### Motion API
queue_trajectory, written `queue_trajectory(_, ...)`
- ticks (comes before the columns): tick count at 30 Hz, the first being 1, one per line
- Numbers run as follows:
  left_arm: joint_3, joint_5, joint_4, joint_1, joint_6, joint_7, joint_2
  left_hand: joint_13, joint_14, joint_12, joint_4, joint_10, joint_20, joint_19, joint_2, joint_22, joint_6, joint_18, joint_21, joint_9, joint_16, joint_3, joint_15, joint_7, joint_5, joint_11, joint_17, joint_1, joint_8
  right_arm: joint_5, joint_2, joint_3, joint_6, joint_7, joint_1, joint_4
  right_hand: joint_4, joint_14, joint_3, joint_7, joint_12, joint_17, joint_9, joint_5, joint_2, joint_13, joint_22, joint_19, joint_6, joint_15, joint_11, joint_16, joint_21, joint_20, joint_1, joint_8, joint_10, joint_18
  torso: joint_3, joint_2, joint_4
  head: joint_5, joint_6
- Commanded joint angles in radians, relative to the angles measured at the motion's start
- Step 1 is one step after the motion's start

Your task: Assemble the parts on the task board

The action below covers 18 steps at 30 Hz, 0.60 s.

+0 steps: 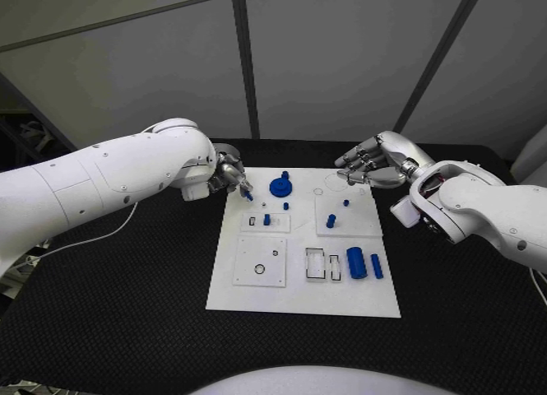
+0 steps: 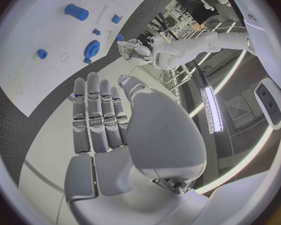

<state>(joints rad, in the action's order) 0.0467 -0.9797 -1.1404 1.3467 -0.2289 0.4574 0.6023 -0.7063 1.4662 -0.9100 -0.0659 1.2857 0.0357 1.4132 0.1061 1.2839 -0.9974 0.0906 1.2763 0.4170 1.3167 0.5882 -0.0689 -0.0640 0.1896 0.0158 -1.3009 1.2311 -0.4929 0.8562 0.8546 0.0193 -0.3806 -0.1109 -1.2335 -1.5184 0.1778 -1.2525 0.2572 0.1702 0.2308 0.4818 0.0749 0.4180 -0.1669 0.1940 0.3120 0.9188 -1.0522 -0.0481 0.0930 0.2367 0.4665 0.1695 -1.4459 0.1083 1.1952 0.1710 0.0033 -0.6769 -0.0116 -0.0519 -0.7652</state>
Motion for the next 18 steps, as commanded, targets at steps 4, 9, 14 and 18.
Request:
queue_trajectory(4, 0.001, -0.053, -0.072, -0.003, 0.067, -0.006, 0.035, -0.005, 0.04, -0.006, 0.075, 0.014, -0.002, 0.011, 0.016, 0.004, 0.0, -0.013, 0.008, 0.006, 0.007, 0.088, -0.008, 0.006, 0.007, 0.005, -0.002, -0.004, -0.007, 0.002, 0.004, -0.001, 0.001, -0.008, -0.002, -0.004, 0.0, -0.007, 0.001, 0.001, -0.006, 0.002, 0.0, 0.006, 0.003, -0.002, -0.002, 0.005, -0.002, 0.001, 0.004, -0.004, -0.007, 0.0, 0.009, -0.002, -0.002, 0.011, 0.0007, -0.001, -0.0008, 0.001, -0.001)
queue_trajectory(9, 0.001, -0.081, -0.146, -0.014, 0.111, 0.005, 0.077, -0.007, 0.04, -0.008, 0.077, 0.018, -0.002, 0.013, 0.022, 0.007, -0.001, -0.013, 0.01, 0.01, 0.008, 0.098, -0.009, 0.007, 0.008, 0.006, -0.002, -0.008, -0.01, 0.002, 0.007, -0.001, 0.001, -0.008, -0.002, -0.006, 0.0, -0.007, 0.001, 0.001, -0.006, 0.002, 0.0, 0.006, 0.003, -0.002, -0.002, 0.005, -0.002, 0.001, 0.004, -0.004, -0.007, 0.0, 0.009, -0.002, -0.002, 0.011, 0.0009, -0.001, -0.0007, 0.0, -0.003)
queue_trajectory(14, 0.001, -0.116, -0.216, -0.028, 0.171, 0.011, 0.116, -0.011, 0.04, -0.011, 0.078, 0.025, -0.004, 0.016, 0.03, 0.012, -0.004, -0.014, 0.014, 0.015, 0.009, 0.112, -0.011, 0.009, 0.009, 0.008, -0.003, -0.013, -0.014, 0.002, 0.01, -0.001, 0.0, -0.007, -0.002, -0.007, -0.001, -0.007, 0.002, 0.001, -0.007, 0.002, 0.0, 0.006, 0.003, -0.002, -0.002, 0.006, -0.002, 0.001, 0.004, -0.005, -0.007, 0.0, 0.009, -0.002, -0.002, 0.011, 0.0002, -0.001, -0.0007, -0.004, -0.004)
queue_trajectory(18, 0.001, -0.132, -0.248, -0.035, 0.209, 0.011, 0.134, -0.013, 0.04, -0.013, 0.079, 0.029, -0.004, 0.018, 0.035, 0.015, -0.005, -0.015, 0.016, 0.018, 0.009, 0.121, -0.012, 0.01, 0.009, 0.009, -0.003, -0.016, -0.016, 0.002, 0.011, -0.001, -0.001, -0.008, -0.002, -0.008, -0.001, -0.007, 0.002, 0.001, -0.007, 0.002, 0.0, 0.006, 0.003, -0.002, -0.002, 0.006, -0.002, 0.001, 0.004, -0.005, -0.007, 0.0, 0.009, -0.002, -0.002, 0.011, 0.0003, 0.0, -0.0008, -0.006, -0.004)
